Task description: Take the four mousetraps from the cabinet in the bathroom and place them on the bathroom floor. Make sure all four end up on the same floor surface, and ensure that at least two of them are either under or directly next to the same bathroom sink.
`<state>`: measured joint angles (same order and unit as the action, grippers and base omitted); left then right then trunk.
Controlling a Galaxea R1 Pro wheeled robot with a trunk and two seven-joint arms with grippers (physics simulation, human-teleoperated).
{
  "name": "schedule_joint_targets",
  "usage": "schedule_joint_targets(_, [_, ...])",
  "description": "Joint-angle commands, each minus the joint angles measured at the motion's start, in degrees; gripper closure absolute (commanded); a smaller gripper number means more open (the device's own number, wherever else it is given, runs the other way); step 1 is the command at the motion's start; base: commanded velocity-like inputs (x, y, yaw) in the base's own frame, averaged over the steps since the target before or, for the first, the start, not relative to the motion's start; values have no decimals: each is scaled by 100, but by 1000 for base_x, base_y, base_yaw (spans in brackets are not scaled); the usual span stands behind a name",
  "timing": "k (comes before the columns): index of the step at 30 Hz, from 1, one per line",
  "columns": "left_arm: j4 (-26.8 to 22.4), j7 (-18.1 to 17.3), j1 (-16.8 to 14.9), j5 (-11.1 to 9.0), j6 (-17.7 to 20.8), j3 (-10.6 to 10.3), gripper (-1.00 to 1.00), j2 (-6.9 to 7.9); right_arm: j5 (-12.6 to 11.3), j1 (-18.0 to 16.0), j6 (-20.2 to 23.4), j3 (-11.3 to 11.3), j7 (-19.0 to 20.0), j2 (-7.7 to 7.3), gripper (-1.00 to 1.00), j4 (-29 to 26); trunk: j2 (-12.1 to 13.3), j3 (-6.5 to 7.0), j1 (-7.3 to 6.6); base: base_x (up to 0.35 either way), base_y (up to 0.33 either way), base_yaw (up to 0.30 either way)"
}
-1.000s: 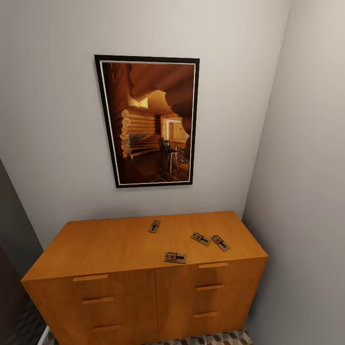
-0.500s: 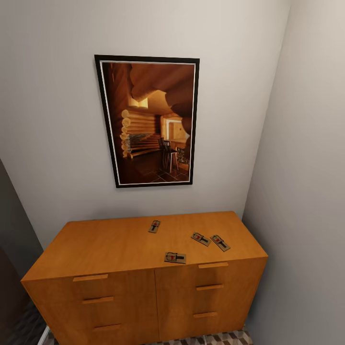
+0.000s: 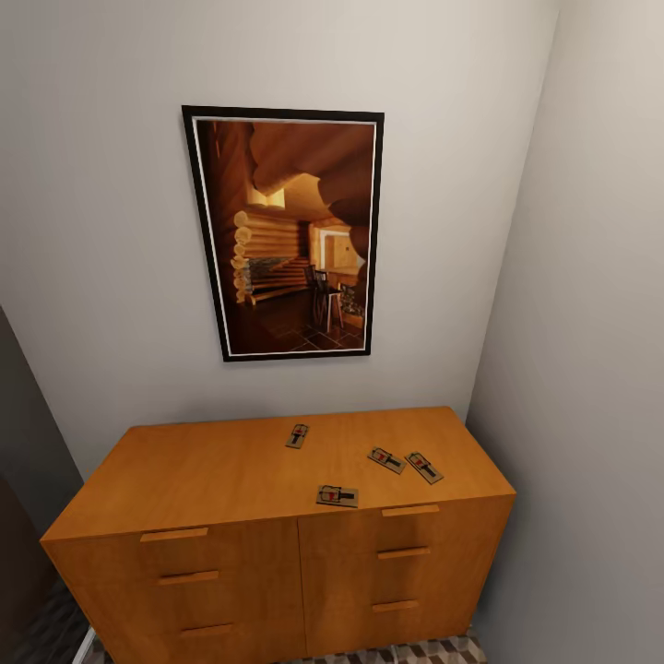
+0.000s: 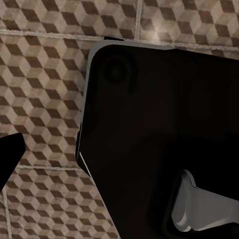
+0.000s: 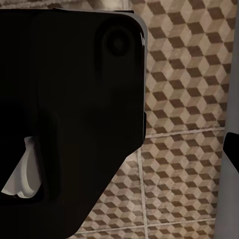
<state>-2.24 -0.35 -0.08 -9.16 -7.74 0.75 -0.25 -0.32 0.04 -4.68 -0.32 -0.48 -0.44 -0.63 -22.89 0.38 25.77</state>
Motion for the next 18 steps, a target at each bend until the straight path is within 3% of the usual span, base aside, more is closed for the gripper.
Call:
schedule_joint_targets(1, [5,-7,-1,-37,-17,2,-100,-1,-3,0,-18,-3,-5,0,-100,2,-3,-1,2,0,0,0])
schedule_joint_targets(18, [5,-18,-1,-28,-17,-8,-100,-7,-3,2,-21,-3,-5,0,-100,2,-3,-1,2,0,0,0])
